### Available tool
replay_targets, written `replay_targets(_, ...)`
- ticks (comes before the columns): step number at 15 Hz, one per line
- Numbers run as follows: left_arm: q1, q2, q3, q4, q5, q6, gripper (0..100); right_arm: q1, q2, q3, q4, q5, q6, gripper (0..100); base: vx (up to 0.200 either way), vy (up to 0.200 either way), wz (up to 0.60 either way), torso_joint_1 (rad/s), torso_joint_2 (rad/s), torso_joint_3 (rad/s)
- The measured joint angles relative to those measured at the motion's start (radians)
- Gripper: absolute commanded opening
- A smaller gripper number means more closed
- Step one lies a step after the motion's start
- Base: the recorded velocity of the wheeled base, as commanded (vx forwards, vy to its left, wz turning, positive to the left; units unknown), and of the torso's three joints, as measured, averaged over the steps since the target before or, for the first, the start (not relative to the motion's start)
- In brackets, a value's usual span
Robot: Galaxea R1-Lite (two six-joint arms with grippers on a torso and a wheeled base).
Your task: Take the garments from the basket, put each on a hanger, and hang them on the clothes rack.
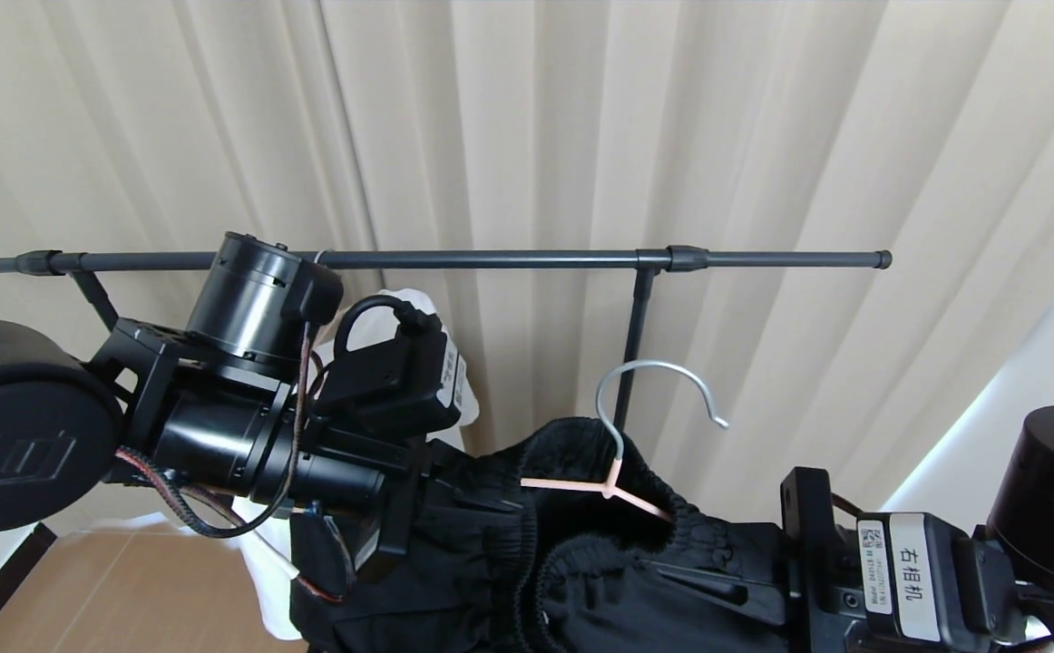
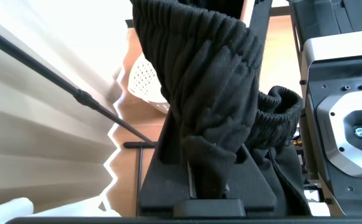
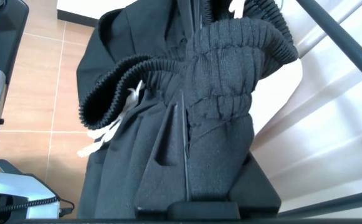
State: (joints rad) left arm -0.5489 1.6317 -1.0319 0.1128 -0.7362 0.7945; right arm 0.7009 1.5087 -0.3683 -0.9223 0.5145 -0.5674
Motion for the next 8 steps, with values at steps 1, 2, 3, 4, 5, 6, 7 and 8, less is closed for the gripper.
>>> replay_targets(1,0.001,-0.005,0.004,-0.001,0.000,0.000,0,0.000,0.000,0.000,0.000,-0.001,0.000,0,0.000,0.000,0.00,0.000,0.00,0.000)
replay_targets(2,0.001,-0.010,0.008,-0.001,-0.001,-0.001,0,0.000,0.000,0.000,0.001,-0.001,0.000,0,0.000,0.000,0.00,0.000,0.00,0.000)
replay_targets(3,0.003,-0.014,0.012,-0.002,0.000,-0.001,0,0.000,-0.001,0.000,0.000,-0.001,0.001,0,0.000,0.000,0.00,0.000,0.00,0.000)
replay_targets(4,0.003,-0.016,0.015,-0.003,0.000,-0.001,0,0.000,-0.001,0.000,0.001,-0.001,0.001,0,0.000,0.000,0.00,0.000,0.00,0.000)
replay_targets(5,0.004,-0.019,0.017,-0.008,0.000,-0.001,0,0.000,-0.001,0.000,0.001,-0.001,0.002,0,0.000,0.000,0.00,0.000,0.00,0.000)
replay_targets(6,0.005,-0.020,0.019,-0.009,0.000,-0.001,0,0.000,-0.001,0.000,0.001,-0.001,0.003,0,0.000,0.000,0.00,0.000,0.00,0.000)
replay_targets(7,0.006,-0.022,0.020,-0.009,-0.001,-0.001,0,0.000,-0.001,0.000,0.002,-0.001,0.003,0,0.000,0.000,0.00,0.000,0.00,0.000)
replay_targets(8,0.008,-0.024,0.022,-0.014,-0.002,-0.003,0,-0.001,-0.001,0.000,0.002,-0.001,0.005,0,0.000,0.000,0.00,0.000,0.00,0.000)
